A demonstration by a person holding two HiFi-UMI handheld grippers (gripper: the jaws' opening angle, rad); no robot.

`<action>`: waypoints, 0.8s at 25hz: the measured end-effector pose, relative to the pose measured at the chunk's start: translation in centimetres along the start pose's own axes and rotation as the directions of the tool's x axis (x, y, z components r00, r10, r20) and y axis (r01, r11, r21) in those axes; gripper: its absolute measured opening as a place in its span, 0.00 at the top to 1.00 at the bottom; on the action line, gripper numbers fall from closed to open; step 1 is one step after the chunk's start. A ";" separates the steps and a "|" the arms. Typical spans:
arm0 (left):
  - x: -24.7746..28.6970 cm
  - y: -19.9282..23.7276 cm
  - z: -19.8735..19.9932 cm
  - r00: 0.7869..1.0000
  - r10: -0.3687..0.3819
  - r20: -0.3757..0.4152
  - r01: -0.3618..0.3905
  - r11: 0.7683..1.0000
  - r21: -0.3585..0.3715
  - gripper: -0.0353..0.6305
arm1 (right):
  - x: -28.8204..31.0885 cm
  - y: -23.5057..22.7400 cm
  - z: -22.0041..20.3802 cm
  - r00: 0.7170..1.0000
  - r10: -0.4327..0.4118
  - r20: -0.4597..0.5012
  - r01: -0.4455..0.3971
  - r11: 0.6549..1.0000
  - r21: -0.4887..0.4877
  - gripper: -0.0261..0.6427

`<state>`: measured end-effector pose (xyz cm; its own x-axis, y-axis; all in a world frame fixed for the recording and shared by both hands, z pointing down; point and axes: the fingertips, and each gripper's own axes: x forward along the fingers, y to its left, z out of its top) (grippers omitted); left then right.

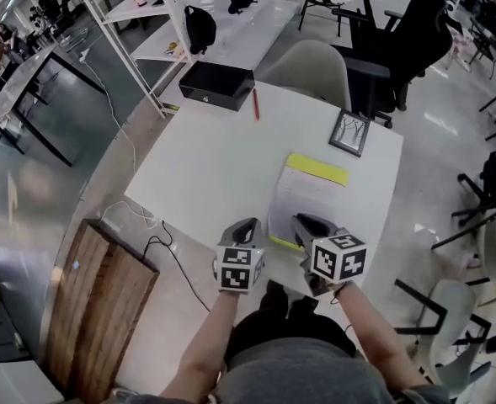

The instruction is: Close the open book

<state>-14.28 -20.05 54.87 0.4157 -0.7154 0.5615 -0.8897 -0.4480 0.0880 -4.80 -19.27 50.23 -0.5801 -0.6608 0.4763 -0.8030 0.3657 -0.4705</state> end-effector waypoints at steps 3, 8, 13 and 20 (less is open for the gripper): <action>-0.2 -0.7 0.5 1.000 -0.010 0.005 0.010 1.000 0.001 0.94 | -1.4 -0.8 0.4 0.998 -0.041 0.039 0.042 0.999 -0.014 0.92; -0.5 -1.7 1.2 1.000 -0.025 0.019 0.025 1.000 0.001 0.94 | -3.7 -2.1 0.8 0.992 -0.091 0.091 0.091 0.996 -0.001 0.95; -0.7 -2.2 1.6 0.999 -0.037 0.031 0.036 0.999 0.009 0.94 | -5.4 -3.2 0.8 0.984 -0.128 0.122 0.128 0.992 0.007 0.95; -1.1 -2.3 1.9 0.998 -0.038 0.049 0.038 0.999 0.012 0.94 | -7.9 -4.7 0.9 0.967 -0.183 0.177 0.187 0.982 -0.007 0.95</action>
<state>-12.35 -19.23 52.44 0.4584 -0.7232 0.5166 -0.8711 -0.4809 0.0996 3.70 -16.30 48.00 -0.3897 -0.8219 0.4156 -0.8983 0.2399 -0.3681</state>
